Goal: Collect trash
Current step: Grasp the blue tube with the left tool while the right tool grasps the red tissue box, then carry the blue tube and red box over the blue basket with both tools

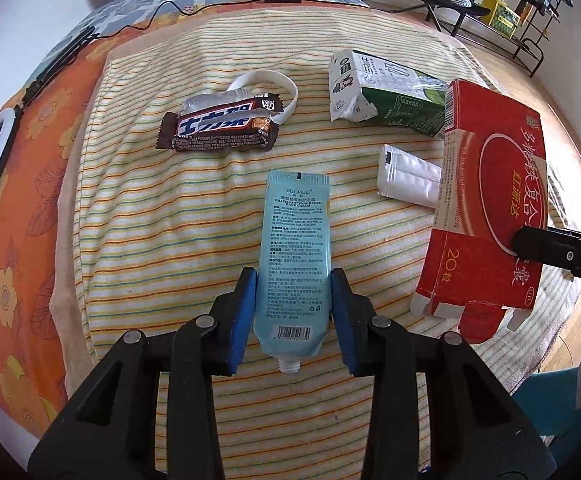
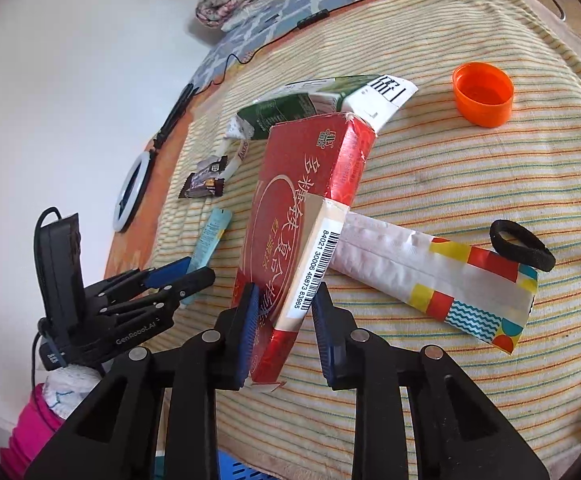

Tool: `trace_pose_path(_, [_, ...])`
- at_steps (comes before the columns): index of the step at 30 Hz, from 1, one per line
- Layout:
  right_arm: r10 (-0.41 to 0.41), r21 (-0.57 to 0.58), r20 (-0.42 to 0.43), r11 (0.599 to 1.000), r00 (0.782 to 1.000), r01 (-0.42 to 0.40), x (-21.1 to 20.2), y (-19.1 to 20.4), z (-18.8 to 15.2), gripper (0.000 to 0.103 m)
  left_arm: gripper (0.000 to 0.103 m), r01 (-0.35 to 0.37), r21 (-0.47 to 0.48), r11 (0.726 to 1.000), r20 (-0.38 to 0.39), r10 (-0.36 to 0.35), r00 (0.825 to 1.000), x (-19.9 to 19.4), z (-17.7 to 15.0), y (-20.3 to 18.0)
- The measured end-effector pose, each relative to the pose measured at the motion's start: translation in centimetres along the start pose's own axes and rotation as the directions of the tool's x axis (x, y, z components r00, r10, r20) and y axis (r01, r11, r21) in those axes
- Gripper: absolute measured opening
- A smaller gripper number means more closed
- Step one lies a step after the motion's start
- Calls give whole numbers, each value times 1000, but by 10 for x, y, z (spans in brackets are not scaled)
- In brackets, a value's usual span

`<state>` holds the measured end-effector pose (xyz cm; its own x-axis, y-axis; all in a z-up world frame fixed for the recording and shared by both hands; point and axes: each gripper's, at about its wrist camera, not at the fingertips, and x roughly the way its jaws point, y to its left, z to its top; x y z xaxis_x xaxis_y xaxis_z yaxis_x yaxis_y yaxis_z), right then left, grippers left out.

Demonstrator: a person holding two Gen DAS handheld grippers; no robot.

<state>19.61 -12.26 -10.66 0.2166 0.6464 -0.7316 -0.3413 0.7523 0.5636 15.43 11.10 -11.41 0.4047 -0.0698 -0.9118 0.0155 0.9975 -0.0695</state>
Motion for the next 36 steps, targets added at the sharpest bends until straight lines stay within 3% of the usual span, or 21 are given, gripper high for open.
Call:
trace_pose_path(13, [-86, -192, 79, 976, 993, 100, -37, 36, -23, 15, 37, 2, -29, 1000, 56, 0, 998, -43, -31, -6])
trace_pose_path(21, [-73, -190, 94, 978, 993, 90, -59, 37, -34, 14, 37, 26, -32, 999, 81, -24, 996, -69, -54, -16])
trace_pose_path(36, [-61, -298, 57, 952, 996, 76, -98, 50, -112, 14, 37, 56, 35, 998, 122, -59, 991, -110, -123, -67])
